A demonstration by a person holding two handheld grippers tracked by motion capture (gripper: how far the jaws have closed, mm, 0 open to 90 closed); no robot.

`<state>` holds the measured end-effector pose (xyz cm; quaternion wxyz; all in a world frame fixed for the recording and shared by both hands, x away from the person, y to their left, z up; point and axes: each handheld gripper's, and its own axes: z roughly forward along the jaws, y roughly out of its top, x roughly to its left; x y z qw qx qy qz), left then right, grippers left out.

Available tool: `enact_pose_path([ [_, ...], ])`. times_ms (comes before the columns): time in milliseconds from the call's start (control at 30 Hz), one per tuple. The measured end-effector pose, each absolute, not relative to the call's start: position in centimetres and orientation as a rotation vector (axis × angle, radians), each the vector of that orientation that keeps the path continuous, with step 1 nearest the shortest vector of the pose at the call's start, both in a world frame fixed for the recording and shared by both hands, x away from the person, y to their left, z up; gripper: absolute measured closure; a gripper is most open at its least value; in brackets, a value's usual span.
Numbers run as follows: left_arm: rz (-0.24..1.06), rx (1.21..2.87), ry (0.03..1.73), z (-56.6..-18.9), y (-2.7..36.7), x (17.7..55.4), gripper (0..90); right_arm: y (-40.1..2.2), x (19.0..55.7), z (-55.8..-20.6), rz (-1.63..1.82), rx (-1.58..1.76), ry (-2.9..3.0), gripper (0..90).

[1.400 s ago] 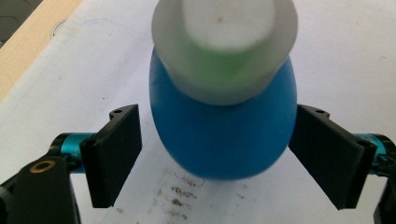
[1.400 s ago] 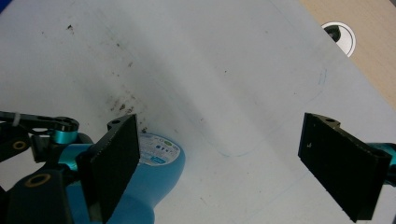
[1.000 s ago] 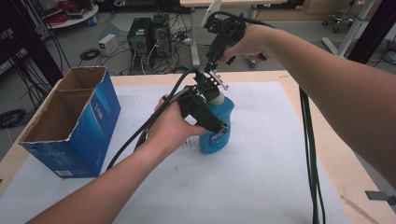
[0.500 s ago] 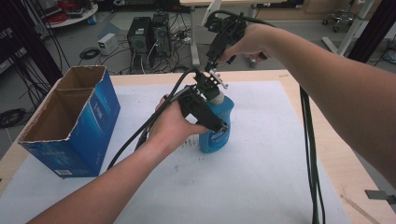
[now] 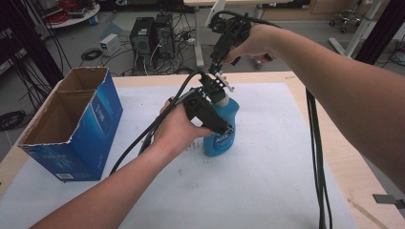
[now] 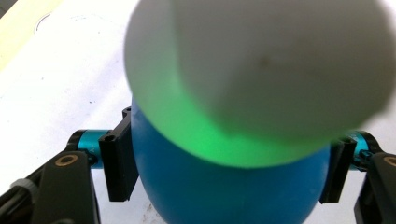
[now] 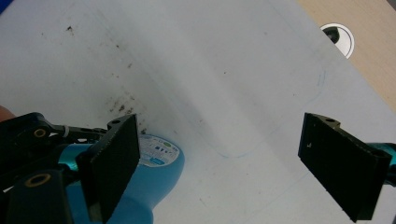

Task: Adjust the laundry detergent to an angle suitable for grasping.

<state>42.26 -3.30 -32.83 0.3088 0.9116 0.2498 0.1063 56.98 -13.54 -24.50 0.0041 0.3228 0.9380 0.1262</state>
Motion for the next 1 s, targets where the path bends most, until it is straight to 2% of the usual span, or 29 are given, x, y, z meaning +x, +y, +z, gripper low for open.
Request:
enact_pose_path([
  [1000,0.261,2.407,0.682,-33.06,-3.37,42.55,39.2,-13.78,56.98,-24.32,0.398,1.022,2.937,12.5],
])
